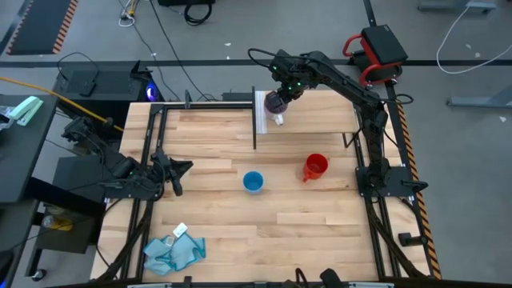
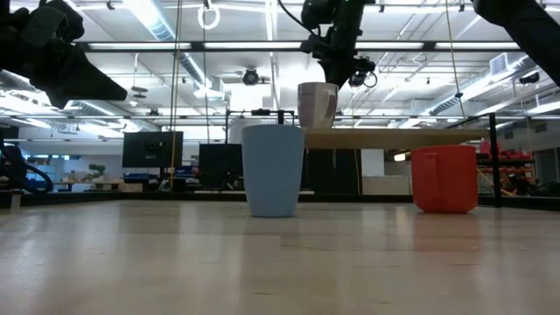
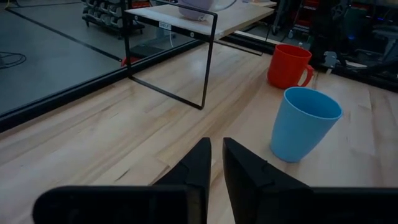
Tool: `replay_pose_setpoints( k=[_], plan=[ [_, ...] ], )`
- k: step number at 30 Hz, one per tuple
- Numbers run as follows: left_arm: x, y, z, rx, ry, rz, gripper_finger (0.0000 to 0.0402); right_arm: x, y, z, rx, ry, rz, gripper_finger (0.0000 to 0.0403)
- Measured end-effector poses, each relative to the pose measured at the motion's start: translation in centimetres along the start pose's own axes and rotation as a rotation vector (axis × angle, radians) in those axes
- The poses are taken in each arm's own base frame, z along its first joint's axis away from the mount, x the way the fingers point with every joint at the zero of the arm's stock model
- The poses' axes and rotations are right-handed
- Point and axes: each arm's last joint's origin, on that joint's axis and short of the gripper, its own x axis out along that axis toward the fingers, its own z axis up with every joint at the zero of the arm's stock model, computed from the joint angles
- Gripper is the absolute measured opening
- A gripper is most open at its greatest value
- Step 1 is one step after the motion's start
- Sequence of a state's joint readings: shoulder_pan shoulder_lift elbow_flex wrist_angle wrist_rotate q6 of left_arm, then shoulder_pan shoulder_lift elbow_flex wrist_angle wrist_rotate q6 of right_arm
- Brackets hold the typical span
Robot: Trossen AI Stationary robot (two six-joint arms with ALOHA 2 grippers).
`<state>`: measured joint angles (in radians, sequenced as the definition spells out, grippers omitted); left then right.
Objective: Stack small to large cups/mugs on shelf
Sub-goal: Put the purple mug on the shelf, then put the blue mug on the shelf
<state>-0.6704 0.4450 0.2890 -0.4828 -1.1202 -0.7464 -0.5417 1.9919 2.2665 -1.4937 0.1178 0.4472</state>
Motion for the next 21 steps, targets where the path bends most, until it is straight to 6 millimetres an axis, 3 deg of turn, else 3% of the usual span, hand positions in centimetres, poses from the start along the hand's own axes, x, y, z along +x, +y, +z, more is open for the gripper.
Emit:
replay_pose_setpoints(
  k=[8,21],
  plan=[
    [0.00,0.00,0.00,0.000,0.000,0.000,0.0051,0.02,-0.27,0.12,0.010,-0.001,-0.002,0.0055],
    [0.00,0.00,0.00,0.001,0.000,0.000,0.0055,0.01,-0.33,0.15,0.007,-0.008,-0.018,0.0130]
  ],
)
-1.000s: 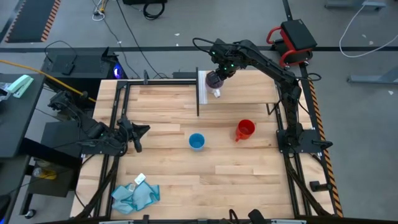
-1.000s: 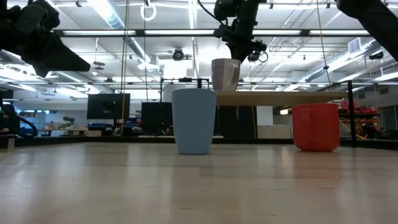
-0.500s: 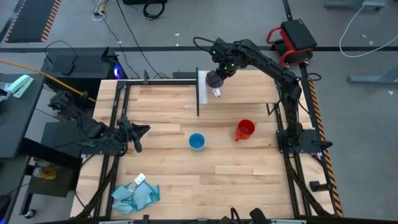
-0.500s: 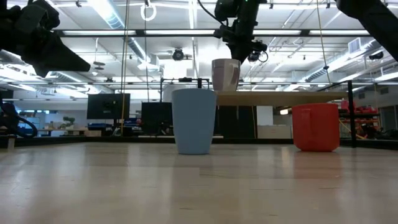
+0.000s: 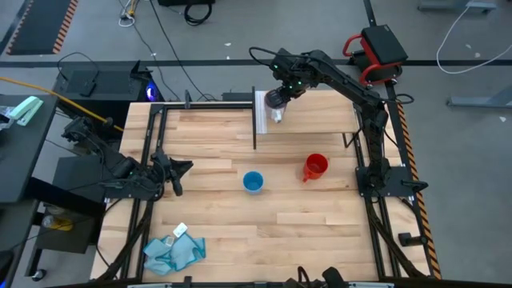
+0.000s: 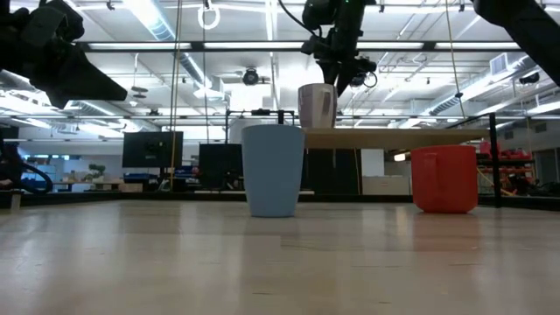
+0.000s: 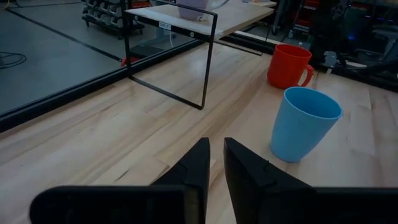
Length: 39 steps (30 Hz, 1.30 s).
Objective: Stack small to large cups/mugs on shelf
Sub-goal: Put the blue mug on the shelf
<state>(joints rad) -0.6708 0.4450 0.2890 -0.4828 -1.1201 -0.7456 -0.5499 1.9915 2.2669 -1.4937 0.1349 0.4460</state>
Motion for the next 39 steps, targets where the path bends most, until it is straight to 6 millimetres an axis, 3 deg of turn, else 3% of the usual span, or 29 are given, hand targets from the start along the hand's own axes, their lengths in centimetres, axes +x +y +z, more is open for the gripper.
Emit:
replay_pose_setpoints(
  k=[7,14,19,23,27,31,35,39],
  plan=[
    [0.0,0.0,0.0,0.000,0.000,0.000,0.0061,-1.1,-0.2,0.0,0.006,-0.021,-0.001,0.0139],
    [0.0,0.0,0.0,-0.001,0.000,0.000,0.0058,-3.5,-0.5,-0.6,0.024,-0.057,0.017,0.0138],
    [0.0,0.0,0.0,-0.002,0.000,0.000,0.0060,-6.6,-1.1,-2.0,0.028,-0.112,0.027,0.0138],
    [0.0,0.0,0.0,-0.008,0.000,-0.001,0.0064,-9.6,0.0,-4.2,0.011,-0.164,0.099,0.0138],
    [0.0,0.0,0.0,-0.013,0.003,-0.007,0.0060,-12.1,2.4,-7.1,-0.037,-0.185,0.184,0.0138],
    [0.0,-0.1,-0.1,-0.015,0.020,-0.025,0.0058,-13.2,6.2,-10.6,-0.134,-0.156,0.268,0.0138],
    [0.0,-0.1,-0.1,-0.016,0.031,-0.038,0.0061,-12.4,11.1,-14.3,-0.263,-0.082,0.298,0.0138],
    [0.0,-0.1,-0.1,-0.017,0.033,-0.040,0.0063,-9.8,15.5,-17.5,-0.393,-0.009,0.271,0.0138]
  ],
)
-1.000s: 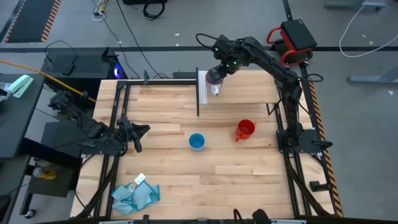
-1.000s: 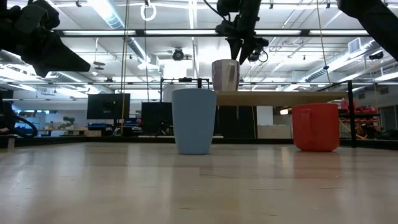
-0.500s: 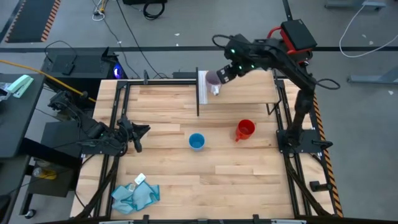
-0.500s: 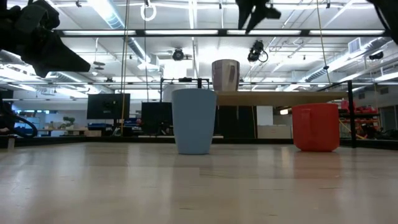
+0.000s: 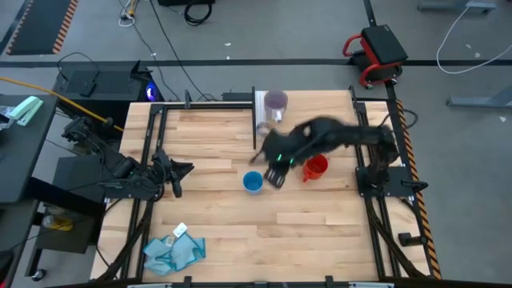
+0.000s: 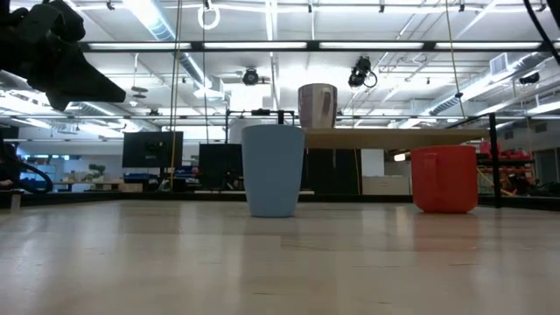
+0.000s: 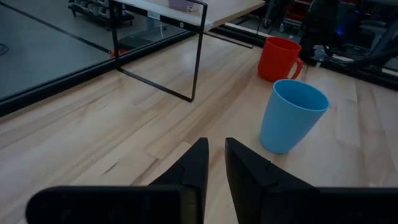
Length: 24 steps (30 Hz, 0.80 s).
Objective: Stack small to large cups/mugs on shelf
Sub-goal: Put the blue mug on the shelf
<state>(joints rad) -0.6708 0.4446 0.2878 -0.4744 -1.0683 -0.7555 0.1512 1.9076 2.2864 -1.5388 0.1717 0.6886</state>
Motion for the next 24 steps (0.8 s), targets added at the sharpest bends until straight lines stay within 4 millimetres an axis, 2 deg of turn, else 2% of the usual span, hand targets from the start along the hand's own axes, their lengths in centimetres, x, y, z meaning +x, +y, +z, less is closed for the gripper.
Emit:
replay_pose_setpoints(
  k=[3,6,9,13,18,24],
  plan=[
    [0.0,0.0,0.0,0.001,0.000,0.000,0.0061,2.7,1.7,-0.3,-0.064,0.057,-0.033,0.0138],
    [0.0,0.0,0.0,0.000,0.000,0.000,0.0057,5.4,2.3,0.1,-0.089,0.095,-0.073,0.0138],
    [0.0,0.0,0.0,0.001,0.001,0.000,0.0055,8.3,2.2,0.9,-0.123,0.142,-0.119,0.0138],
    [0.0,0.0,0.0,0.001,0.001,0.000,0.0058,11.3,1.0,2.1,-0.130,0.193,-0.168,0.0137],
    [0.0,0.0,0.0,0.005,0.001,0.000,0.0058,13.6,-0.5,3.2,-0.120,0.258,-0.165,0.0125],
    [0.0,0.0,0.0,0.006,0.001,0.000,0.0051,14.4,-0.5,3.5,-0.143,0.283,-0.119,0.0111]
  ],
)
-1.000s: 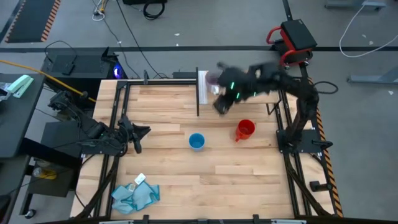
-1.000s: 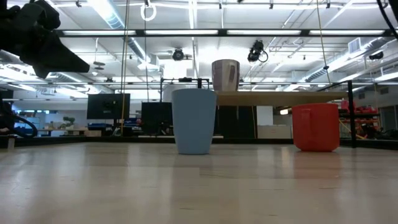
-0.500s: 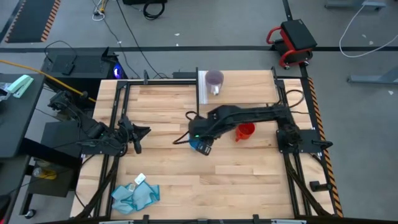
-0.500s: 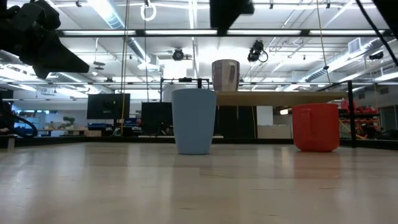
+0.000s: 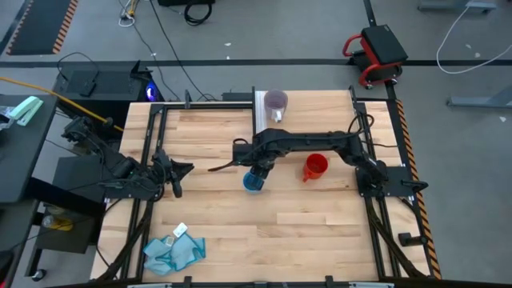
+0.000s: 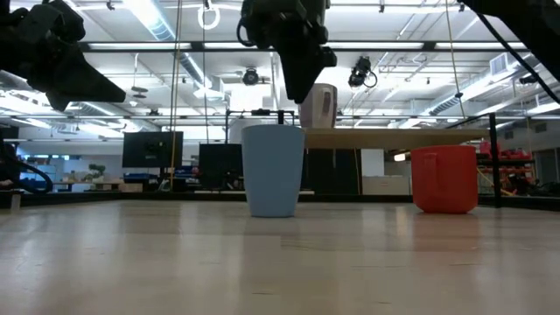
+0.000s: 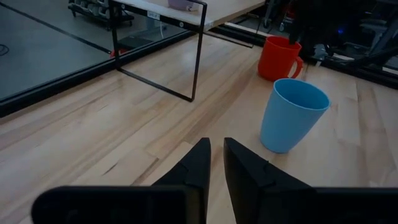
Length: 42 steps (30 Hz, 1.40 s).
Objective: Stack small to large cups/mugs on shelf
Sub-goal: Put the blue mug on the shelf
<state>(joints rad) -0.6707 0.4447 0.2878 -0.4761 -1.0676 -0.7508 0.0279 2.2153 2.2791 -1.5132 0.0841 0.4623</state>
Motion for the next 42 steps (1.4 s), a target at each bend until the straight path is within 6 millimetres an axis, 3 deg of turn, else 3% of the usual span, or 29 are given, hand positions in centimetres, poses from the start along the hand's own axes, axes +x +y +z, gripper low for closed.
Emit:
replay_pose_setpoints(
  k=[7,15,21,35,42],
  plan=[
    [0.0,-0.1,-0.1,0.000,0.018,-0.020,0.0058,0.3,0.5,0.0,-0.009,0.000,0.038,0.0105],
    [0.0,-0.1,-0.1,0.000,0.026,-0.028,0.0054,3.6,0.4,-0.1,-0.037,0.058,0.020,0.0105],
    [0.0,-0.1,-0.1,-0.001,0.026,-0.028,0.0056,4.9,-0.1,0.2,-0.032,0.061,0.034,0.0105],
    [0.0,-0.1,-0.1,-0.001,0.026,-0.028,0.0053,5.0,-0.2,0.8,-0.037,0.010,0.065,0.0105],
    [0.0,-0.1,-0.1,-0.002,0.026,-0.028,0.0058,6.3,-0.8,0.8,-0.021,0.030,0.069,0.0105]
  ],
)
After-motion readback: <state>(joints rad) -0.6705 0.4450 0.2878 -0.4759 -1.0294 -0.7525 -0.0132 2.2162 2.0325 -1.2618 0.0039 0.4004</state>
